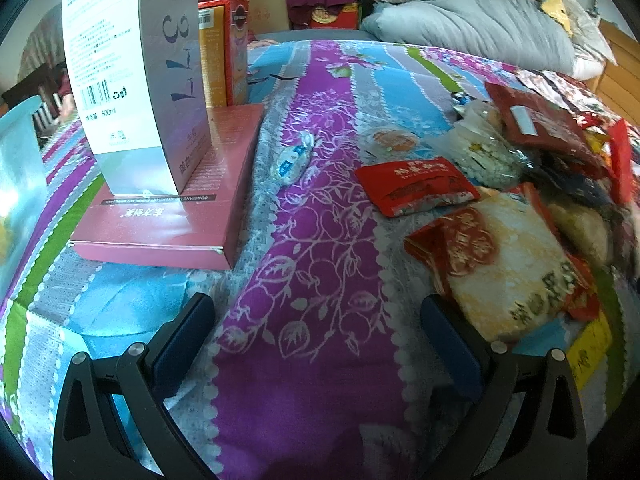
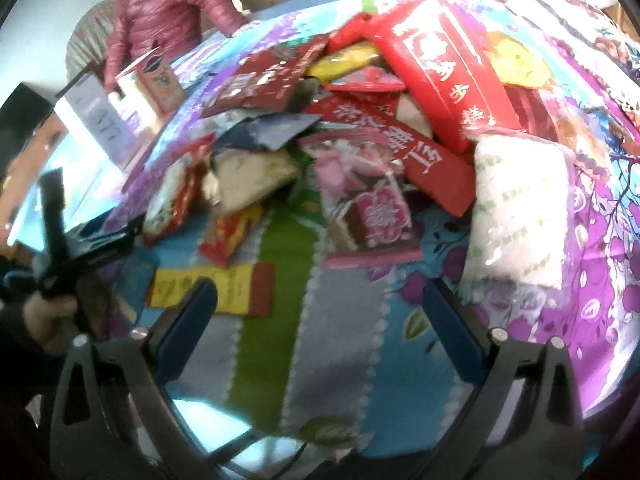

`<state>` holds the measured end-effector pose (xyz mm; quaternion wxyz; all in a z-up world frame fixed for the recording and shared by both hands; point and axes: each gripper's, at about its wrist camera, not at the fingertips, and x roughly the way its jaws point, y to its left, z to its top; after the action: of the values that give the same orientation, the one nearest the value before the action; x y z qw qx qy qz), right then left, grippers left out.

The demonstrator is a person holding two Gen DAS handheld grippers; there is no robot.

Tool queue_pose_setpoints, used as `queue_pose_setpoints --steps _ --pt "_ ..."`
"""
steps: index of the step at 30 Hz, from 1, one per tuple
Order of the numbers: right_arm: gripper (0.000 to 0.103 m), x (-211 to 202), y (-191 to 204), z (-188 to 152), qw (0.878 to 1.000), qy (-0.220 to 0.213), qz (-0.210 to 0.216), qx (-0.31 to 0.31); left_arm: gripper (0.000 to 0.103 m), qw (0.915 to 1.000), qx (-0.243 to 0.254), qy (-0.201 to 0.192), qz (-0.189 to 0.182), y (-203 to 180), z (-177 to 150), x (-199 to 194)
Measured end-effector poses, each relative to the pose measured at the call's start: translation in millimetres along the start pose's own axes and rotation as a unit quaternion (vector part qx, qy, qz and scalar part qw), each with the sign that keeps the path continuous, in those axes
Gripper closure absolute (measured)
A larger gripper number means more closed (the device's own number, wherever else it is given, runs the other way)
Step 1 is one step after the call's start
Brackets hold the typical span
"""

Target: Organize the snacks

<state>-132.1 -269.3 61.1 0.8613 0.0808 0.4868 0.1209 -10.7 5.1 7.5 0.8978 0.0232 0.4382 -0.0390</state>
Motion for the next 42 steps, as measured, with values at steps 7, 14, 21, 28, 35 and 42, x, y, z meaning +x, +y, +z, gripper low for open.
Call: queue_pose_setpoints --steps 7,14,21,28,35,42 --pt "0.000 14.1 -4.3 0.3 0.999 0.016 0.019 0.029 0.007 0.9972 -0.030 0.006 -0.068 -1.2 3.8 -35.1" --pt "0.000 11.0 -13.1 -1.8 0.998 0.013 0.040 0.045 0.007 0.9904 -0.004 0.040 -0.132 -65.3 21.9 -37.4" --pt "0.000 10.8 -25.3 -2.6 0.997 0.016 0.057 0.053 0.007 0.9917 -0.031 0.072 -0.102 -77.6 42.9 -9.5" --pt "0.000 4.6 -27.0 -3.7 0.997 0.007 0.053 0.052 0.026 0.9939 -0.006 0.078 -0.078 -57.2 39.2 -13.9" --pt "0.006 -16.2 -19.9 -6.3 0.998 -0.036 0.038 0.036 0.027 0.9964 0.000 0.029 -0.080 -19.4 27.7 -70.6" --pt "0.048 -16.0 32.6 3.7 0.996 -0.035 0.061 -0.056 0.027 0.9969 -0.038 0.001 -0.068 19.1 27.9 -95.7"
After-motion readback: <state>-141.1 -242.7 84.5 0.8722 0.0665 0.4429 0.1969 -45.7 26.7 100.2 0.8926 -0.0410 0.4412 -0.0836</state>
